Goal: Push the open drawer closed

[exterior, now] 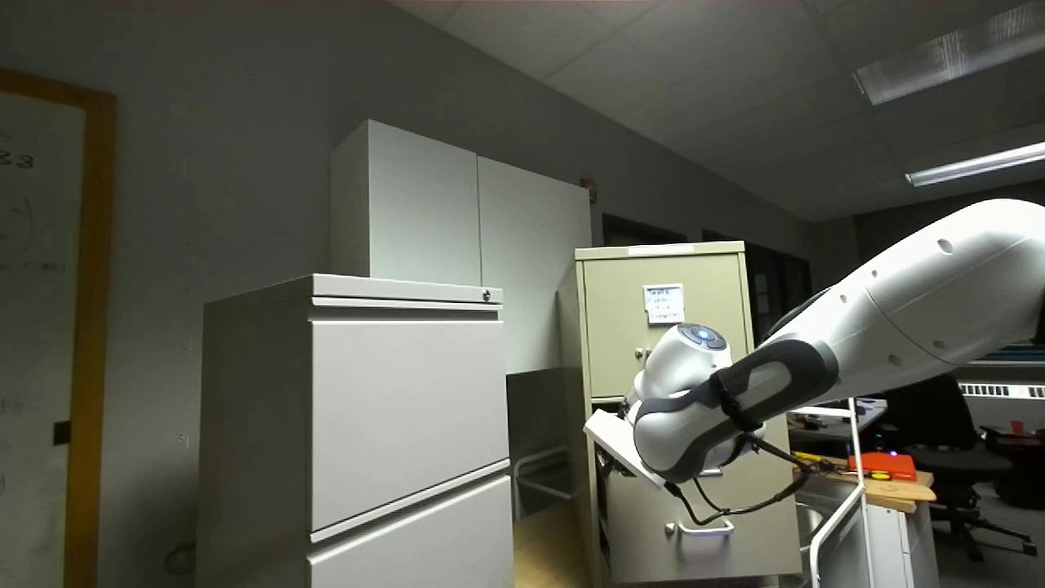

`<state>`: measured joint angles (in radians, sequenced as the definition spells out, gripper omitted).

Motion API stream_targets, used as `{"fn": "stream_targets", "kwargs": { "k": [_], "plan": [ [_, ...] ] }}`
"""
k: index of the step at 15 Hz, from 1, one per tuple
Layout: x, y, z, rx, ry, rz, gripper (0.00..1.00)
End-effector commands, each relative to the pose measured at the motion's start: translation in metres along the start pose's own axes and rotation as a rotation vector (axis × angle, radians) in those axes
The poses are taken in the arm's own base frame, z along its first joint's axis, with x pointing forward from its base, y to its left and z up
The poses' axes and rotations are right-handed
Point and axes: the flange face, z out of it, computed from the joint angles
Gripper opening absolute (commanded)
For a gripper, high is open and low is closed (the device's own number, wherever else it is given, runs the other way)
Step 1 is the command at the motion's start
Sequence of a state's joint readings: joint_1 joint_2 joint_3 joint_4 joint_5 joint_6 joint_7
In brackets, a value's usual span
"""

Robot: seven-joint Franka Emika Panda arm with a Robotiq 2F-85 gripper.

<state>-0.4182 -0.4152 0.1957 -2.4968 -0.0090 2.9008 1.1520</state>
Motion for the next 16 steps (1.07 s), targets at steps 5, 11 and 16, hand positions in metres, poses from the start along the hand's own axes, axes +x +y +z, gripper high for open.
{"fn": "stream_targets", "kwargs": {
  "k": [5,11,16],
  "plan": [
    [0.066,0.040,0.016,0.002,0.145,0.180,0.03],
    [0.049,0.052,0.000,-0.016,0.157,0.225,0.03],
    [0.081,0.117,-0.008,-0.171,0.172,0.317,0.04]
  ]
}}
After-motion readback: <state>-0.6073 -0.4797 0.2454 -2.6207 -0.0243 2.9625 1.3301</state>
